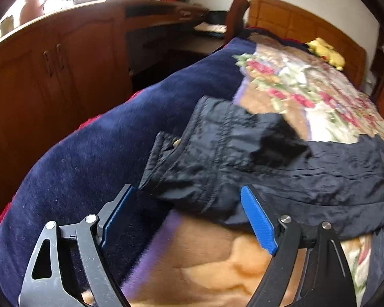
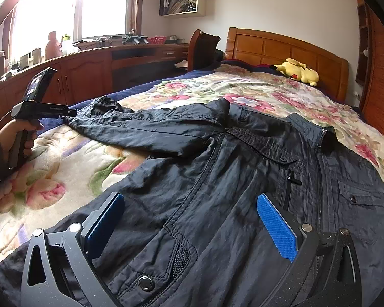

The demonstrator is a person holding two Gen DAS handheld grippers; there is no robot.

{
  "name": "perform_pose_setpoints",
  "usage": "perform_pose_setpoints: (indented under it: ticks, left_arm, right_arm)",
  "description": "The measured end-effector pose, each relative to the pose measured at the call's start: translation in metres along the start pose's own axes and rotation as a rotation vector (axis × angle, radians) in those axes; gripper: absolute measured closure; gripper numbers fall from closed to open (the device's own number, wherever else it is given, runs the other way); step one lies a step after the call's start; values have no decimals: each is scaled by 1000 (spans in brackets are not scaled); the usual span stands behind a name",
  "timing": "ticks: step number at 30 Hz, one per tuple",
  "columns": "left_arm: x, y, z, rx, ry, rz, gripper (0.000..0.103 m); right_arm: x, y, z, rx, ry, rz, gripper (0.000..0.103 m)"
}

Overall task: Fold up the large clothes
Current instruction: 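Move the left gripper to the jacket sleeve cuff and grasp it, then lift the sleeve with the left gripper and fold it across the jacket body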

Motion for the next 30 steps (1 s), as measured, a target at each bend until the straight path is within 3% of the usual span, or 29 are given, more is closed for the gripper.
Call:
perform_pose_setpoints:
  ticks: [8, 12, 14, 16, 17, 24, 30]
  left_arm:
    - [13, 7, -4, 17, -1, 47, 19]
    - [17, 7, -17, 11, 73, 62, 54]
    - [16, 6, -23, 23, 91, 63, 65]
    - [9, 1, -29, 30, 102, 51, 83]
    - [5, -1, -31, 32, 103, 44, 86]
    - [-67, -29, -95, 163, 159, -87, 91]
    - [-142, -50, -174, 261, 268, -173, 93]
  right_arm:
    - [0, 0, 0, 0, -2, -2, 0]
    - [0, 0, 0, -1, -2, -2, 0]
    - [0, 0, 1, -4, -3, -2, 0]
    - [-1, -1, 0, -3, -5, -5, 0]
    - [-2, -1, -1, 0, -7, -8, 0]
    - [-20, -11, -6, 17, -46, -28, 0]
    - [-48, -23, -28, 11, -29, -63, 0]
Point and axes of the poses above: each gripper's, at about its wrist camera, not at the fingertips, and x roughly the way its jaws point, z to its left, y to its underside, the point moved 10 cm from there along x, roughly the way its jaws point, and after that the axes turned 7 degrees about -z, right-handed, at the moved point
